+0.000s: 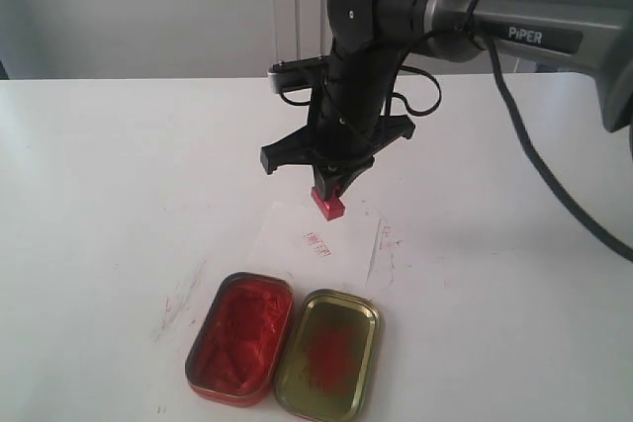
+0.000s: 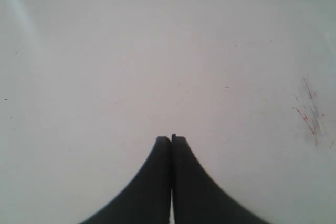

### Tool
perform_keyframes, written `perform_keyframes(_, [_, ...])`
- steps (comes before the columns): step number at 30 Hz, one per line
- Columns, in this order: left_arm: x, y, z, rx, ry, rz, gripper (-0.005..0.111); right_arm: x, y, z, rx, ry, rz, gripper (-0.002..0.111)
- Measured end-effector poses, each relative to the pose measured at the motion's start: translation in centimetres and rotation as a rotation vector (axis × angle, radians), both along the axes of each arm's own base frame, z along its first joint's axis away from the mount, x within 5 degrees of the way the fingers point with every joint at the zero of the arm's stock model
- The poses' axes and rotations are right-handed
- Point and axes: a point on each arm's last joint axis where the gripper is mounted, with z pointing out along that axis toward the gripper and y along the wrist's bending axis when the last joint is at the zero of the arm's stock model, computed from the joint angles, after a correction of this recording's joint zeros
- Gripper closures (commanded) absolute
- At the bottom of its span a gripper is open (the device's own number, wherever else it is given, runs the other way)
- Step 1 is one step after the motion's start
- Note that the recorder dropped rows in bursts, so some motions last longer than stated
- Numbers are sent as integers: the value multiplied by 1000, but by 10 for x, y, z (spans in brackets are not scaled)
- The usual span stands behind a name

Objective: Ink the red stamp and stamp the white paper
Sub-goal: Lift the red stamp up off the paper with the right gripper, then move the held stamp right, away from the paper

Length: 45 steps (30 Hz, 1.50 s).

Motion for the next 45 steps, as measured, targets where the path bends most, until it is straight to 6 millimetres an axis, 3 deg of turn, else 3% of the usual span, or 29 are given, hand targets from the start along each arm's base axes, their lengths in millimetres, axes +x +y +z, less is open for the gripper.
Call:
perform_keyframes(17, [0,2,0,0,0,35,107,-2,-1,4,-3,2,-8,108])
perform_keyframes(30, [0,2,0,0,-2,44,107,-9,9,7,114,83,-20,108])
perform_keyframes(39, [0,4,0,0,-2,75,107,-18,1,7,156,135,-25,108])
perform_keyframes(45, [0,4,0,0,-2,75,107,-13,-19,6,225,154,-67,108])
